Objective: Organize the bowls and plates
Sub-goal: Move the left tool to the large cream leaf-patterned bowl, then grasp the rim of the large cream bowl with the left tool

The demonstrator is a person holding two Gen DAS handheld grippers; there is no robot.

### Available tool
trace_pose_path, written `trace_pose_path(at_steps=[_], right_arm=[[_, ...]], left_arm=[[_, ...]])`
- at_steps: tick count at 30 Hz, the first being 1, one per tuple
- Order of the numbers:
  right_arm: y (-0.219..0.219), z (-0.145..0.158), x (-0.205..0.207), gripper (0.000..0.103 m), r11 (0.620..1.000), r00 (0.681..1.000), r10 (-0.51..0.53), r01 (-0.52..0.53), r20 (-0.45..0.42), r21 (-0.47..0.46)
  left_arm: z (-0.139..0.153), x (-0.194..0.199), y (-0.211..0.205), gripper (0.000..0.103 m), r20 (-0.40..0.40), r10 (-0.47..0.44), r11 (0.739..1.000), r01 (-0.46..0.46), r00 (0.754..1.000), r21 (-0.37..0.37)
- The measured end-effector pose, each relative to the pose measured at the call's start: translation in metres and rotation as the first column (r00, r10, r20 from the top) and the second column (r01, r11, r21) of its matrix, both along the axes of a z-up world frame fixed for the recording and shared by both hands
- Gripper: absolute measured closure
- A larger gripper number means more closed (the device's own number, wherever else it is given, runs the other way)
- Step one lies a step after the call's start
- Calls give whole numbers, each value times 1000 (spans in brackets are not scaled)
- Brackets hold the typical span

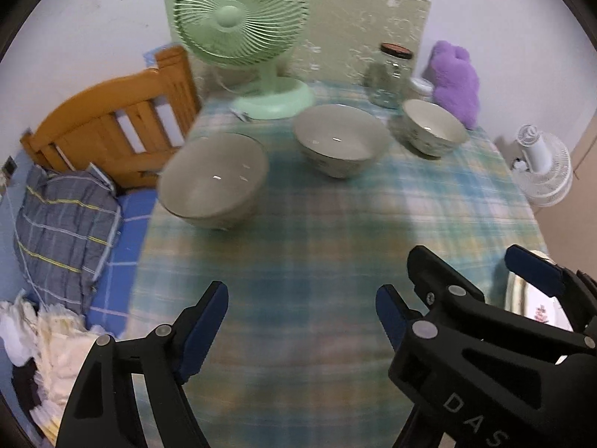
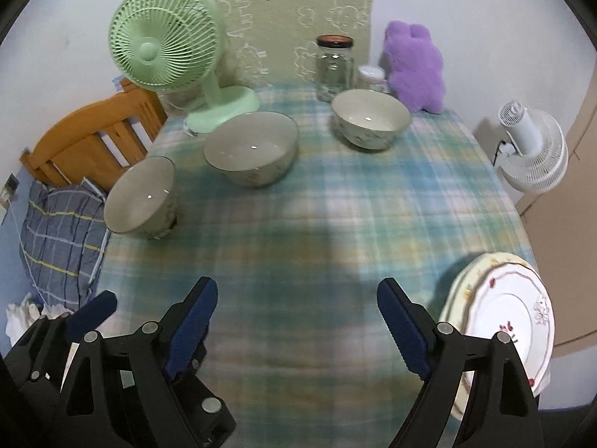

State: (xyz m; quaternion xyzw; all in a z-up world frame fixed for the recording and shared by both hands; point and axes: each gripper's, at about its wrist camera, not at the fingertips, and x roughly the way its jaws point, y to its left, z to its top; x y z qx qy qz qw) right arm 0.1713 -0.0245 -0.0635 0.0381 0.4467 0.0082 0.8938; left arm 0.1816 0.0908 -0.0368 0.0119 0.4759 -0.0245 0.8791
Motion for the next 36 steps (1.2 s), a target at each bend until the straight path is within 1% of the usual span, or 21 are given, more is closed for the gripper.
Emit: trace_pose_path(at_steps=[3,5,7,9,11,12,14,16,17,19,22,23,28,30,31,32,34,35,36], right_arm=[[18,3,8,14,1000,1000,3,-3,8,6],[33,5,15,14,1000,1000,5,-5,18,9],[48,7,24,18,1000,1000,-8,8,24,20],[61,8,33,25,999,999,-24,23,25,40],[75,8,43,26,999,999,-32,31,32,44],[83,8,48,27,999,999,-34,32,38,41],[99,7,59,29,998,999,-38,37,37,44],[111,5,72,33,997,999,-43,41,25,65],[116,4,77,36,997,998,-48,46,29,65],[124,3,85,37,996,997,-63,61,37,58],[132,-2,99,42,996,996,-76,74,35,51],[134,-5,104,47,996,996,-81,79,32,44],[137,-20,125,52,995,995,-100,100,10,29],[139,-25,132,56,994,995,-104,104,1,22],[138,-29,135,57,994,994,-106,106,-6,20],[139,-32,138,59,994,994,-107,107,-12,20],[139,-38,143,65,994,994,-106,106,-26,20],[140,-40,146,74,994,994,-104,105,-35,19],[140,-42,148,80,994,994,-103,104,-40,19]], left_arm=[[2,11,19,21,16,-2,1000,1,1000,17],[1,23,36,22,27,-4,1000,4,1000,9],[1,33,48,25,28,-8,1000,8,1000,17],[3,43,61,25,42,-10,999,8,999,46],[2,54,74,27,63,-4,998,0,998,70],[0,60,80,29,60,4,997,-9,998,78],[-6,77,94,33,37,-2,998,-1,999,68],[-9,87,102,34,41,-3,998,0,999,61],[-10,92,106,34,42,-4,998,1,999,58],[-15,100,112,35,40,-4,999,2,999,50],[-23,113,117,40,31,-2,998,0,1000,60],[-26,116,118,41,28,-1,998,-1,1000,64],[-42,133,123,45,-3,11,999,-10,1000,45],[-48,137,123,50,-10,13,999,-12,1000,40],[-52,139,123,57,-17,12,999,-12,1000,33],[-55,140,124,62,-30,10,1000,-9,1000,26],[-61,143,124,67,-47,4,1000,-3,999,14],[-62,144,124,68,-47,6,1000,-6,999,17],[-63,146,124,68,-46,7,1000,-6,999,17]])
